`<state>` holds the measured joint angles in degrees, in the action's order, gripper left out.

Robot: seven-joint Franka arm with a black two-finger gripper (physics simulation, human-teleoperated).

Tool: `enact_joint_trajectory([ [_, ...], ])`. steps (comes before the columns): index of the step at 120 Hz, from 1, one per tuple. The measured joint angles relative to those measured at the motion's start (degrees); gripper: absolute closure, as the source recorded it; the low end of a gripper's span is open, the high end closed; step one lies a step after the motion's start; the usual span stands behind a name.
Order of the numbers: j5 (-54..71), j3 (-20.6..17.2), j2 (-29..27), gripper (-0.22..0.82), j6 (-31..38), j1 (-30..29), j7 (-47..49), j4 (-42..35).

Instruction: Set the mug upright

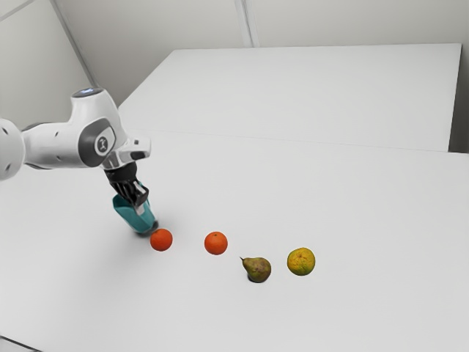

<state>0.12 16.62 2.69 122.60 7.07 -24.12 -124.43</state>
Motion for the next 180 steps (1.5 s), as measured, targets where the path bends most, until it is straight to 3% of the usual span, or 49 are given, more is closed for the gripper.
enact_joint_trajectory([
  [88, 4.0, 1.0, 2.0, 0.78, -5.5, 1.2, 6.5, -0.4],
  [110, 4.1, 1.0, 2.0, 0.39, -5.6, 1.1, 7.3, -0.3],
  [126, 4.1, 1.0, 1.7, 0.21, -5.7, 1.2, 7.6, 0.0],
  [148, 4.0, 1.0, 0.9, 0.09, -5.9, 1.3, 8.0, 0.3],
  [180, 3.0, 1.1, -1.7, 0.02, -7.6, 1.3, 8.3, 3.3],
])
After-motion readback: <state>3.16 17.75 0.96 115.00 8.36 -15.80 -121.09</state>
